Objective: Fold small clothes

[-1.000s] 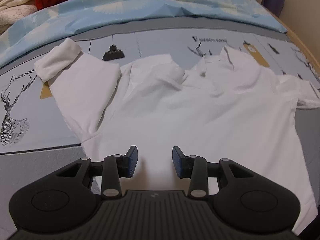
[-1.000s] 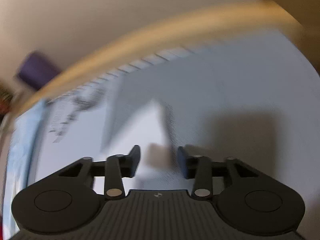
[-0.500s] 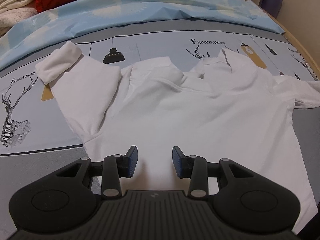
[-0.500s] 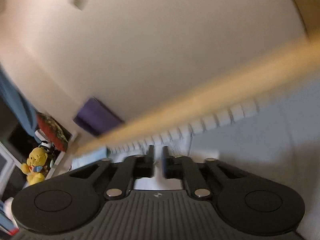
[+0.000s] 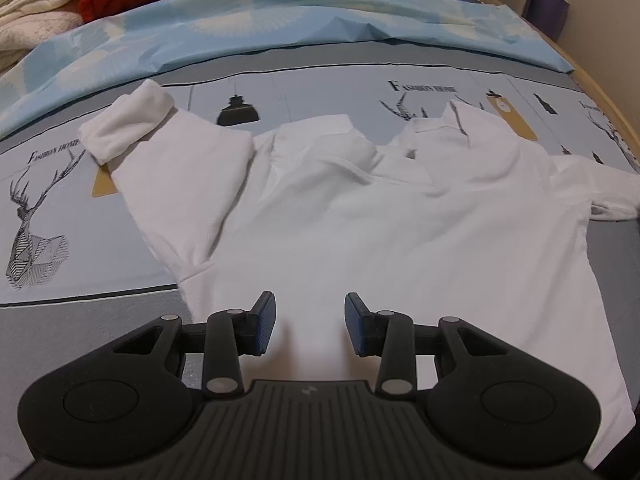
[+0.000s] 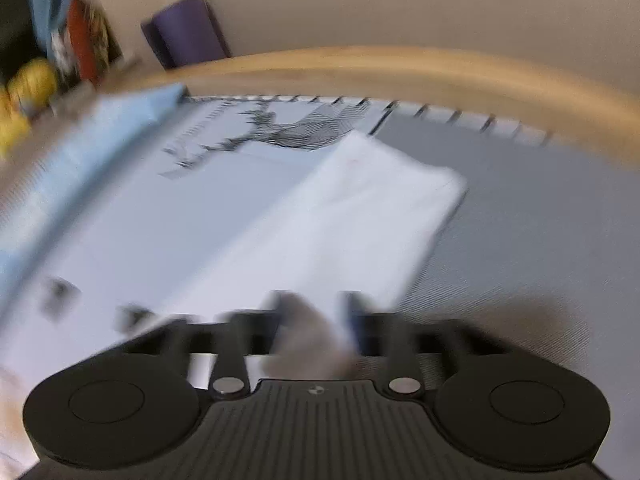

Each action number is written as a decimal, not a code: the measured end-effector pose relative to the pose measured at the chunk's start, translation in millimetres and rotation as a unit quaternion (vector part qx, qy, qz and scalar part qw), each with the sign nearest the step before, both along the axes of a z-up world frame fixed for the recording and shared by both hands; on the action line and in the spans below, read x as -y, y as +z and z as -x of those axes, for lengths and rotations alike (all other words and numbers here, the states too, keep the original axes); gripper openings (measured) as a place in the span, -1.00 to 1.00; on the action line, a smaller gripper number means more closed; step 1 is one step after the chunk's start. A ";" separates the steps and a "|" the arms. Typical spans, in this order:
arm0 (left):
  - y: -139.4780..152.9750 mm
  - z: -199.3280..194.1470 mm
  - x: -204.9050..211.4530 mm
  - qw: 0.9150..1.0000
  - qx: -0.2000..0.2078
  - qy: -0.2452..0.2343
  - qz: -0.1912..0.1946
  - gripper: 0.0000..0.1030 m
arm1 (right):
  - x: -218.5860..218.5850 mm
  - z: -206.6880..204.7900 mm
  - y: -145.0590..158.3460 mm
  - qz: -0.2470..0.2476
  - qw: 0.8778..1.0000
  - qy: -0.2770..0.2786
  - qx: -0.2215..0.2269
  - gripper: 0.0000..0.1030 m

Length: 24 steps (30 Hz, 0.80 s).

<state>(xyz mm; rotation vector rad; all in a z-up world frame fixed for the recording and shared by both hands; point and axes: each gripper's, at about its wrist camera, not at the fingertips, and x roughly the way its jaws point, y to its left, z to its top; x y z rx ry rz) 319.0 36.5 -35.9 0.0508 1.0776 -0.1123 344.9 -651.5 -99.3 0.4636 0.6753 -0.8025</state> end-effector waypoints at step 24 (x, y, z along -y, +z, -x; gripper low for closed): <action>-27.9 -57.4 -143.8 0.967 0.077 0.233 0.062 -0.18 | -199.6 -86.9 -14.1 0.101 0.924 0.354 -0.103 -0.73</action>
